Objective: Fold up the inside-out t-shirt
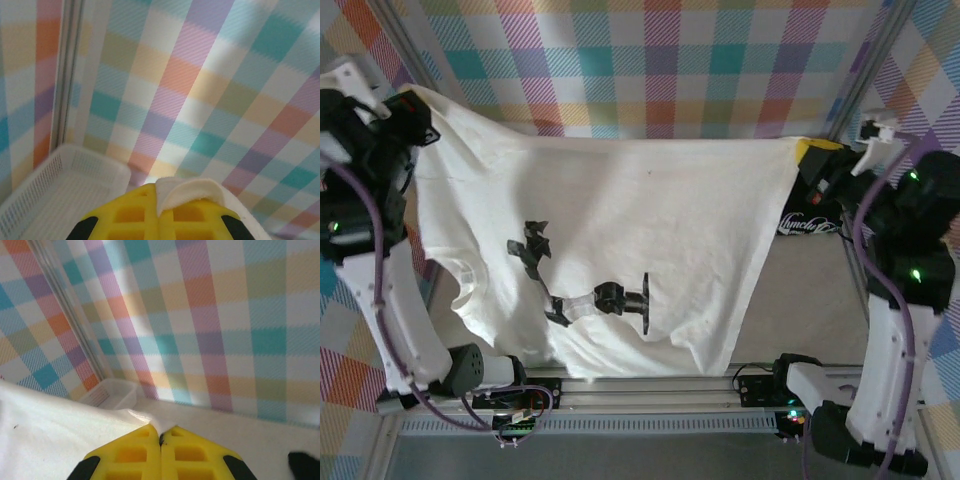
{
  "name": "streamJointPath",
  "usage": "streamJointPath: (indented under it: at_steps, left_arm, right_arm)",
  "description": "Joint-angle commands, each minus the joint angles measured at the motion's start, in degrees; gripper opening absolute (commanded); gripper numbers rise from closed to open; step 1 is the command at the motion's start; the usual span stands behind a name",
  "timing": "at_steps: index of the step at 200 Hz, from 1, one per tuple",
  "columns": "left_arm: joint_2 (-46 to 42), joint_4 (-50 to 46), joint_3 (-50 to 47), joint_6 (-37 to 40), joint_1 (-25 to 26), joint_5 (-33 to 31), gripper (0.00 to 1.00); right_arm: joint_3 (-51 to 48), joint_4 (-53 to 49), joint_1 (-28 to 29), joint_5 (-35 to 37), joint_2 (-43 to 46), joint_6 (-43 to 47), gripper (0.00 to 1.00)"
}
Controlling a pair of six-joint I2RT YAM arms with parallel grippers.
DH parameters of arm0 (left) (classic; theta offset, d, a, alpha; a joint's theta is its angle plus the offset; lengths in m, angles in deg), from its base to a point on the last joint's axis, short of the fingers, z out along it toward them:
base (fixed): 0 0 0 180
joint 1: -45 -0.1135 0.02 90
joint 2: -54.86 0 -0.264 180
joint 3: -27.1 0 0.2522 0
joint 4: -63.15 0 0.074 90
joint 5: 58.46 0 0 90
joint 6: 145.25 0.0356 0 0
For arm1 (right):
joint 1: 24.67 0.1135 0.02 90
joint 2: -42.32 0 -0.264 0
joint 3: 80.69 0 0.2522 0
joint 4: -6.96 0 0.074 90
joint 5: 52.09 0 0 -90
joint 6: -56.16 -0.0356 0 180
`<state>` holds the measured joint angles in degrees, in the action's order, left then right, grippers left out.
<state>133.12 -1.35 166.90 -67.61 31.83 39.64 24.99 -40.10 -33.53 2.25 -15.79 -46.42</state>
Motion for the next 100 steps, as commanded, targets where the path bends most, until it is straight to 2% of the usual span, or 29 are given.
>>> streamJointPath:
  at_steps: [1, 24, 52, 100]
  left_arm:
    - [0.3, 2.5, -2.3, 0.0, 0.6, 1.3, 0.00]
    - [0.4, 4.3, -12.3, -1.3, 1.4, 1.7, 0.00]
    - [0.1, 9.5, -27.2, -4.5, 1.7, 3.7, 0.00]
    - [2.8, 12.8, -35.9, -6.5, 2.0, 6.3, 0.00]
  right_arm:
    - [-5.4, 4.6, 2.1, -1.9, -2.5, -1.9, 0.00]
    - [-13.8, 6.5, 7.3, 1.5, -5.6, -1.1, 0.00]
    - [-25.1, 12.5, 12.7, 2.4, -12.2, -2.1, 0.00]
    - [-32.2, 19.3, 16.3, -0.4, -27.3, -2.6, 0.00]
